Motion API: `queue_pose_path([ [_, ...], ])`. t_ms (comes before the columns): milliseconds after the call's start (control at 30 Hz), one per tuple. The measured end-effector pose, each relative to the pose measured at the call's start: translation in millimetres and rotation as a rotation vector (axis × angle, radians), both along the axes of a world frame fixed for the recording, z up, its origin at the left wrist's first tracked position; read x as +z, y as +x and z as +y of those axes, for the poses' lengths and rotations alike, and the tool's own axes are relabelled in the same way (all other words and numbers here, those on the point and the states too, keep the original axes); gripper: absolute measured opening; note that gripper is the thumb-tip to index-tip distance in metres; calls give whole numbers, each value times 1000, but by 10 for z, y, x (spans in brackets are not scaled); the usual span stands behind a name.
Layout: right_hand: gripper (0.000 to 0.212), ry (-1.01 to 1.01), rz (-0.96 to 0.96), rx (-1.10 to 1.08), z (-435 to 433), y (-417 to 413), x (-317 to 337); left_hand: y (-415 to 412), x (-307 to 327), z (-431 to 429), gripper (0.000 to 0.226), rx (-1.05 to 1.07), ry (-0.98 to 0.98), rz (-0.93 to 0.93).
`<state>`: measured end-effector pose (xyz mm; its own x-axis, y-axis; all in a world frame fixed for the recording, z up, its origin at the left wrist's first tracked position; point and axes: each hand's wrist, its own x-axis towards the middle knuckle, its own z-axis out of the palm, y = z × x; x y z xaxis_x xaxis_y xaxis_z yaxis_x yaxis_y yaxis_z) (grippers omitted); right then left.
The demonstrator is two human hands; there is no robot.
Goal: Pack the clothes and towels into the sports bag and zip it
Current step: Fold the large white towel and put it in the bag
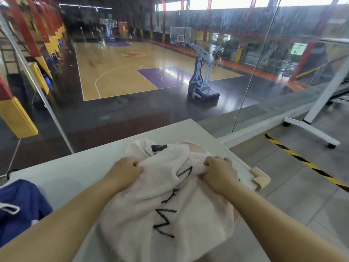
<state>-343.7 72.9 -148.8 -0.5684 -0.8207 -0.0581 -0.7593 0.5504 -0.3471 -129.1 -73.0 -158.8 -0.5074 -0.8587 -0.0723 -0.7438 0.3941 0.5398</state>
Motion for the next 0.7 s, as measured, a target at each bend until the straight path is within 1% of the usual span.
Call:
queue_pose_path([
  [67,7,-151,-123,-70,45,-150,124,160,133,-125,28,126,29,165],
  [100,6,-228,-174,-102,60,-219,163,256,194,-180,26,198,53,262],
  [133,9,-284,-205,-120,70,-272,194,348,246,-217,25,265,90,362],
  [167,15,-302,-242,-119,79,-297,224,430,284,-233,23,321,139,453],
  [233,29,-221,-336,-53,99,-279,272,526,345,-194,16,400,207,555],
  [300,43,-62,-461,26,102,-206,303,557,376,-77,15,424,252,560],
  [333,45,-14,-556,25,91,-166,302,560,375,-8,16,412,263,535],
  [367,51,7,-651,-7,80,-124,302,561,363,58,17,391,259,496],
  [400,61,14,-707,-68,62,-102,285,566,345,110,18,379,244,457],
  [433,64,27,-713,-124,45,-79,268,575,340,164,17,377,227,438],
  [467,62,76,-661,-148,47,-48,268,586,340,210,12,386,215,433],
  [533,55,217,-512,-111,96,14,272,630,348,250,1,405,188,436],
  [600,50,290,-450,-83,167,67,344,705,422,274,13,412,164,463],
  [633,48,276,-463,-87,187,61,384,751,480,288,18,403,145,462],
  [700,47,187,-515,-131,206,34,490,854,610,314,22,381,105,449],
])
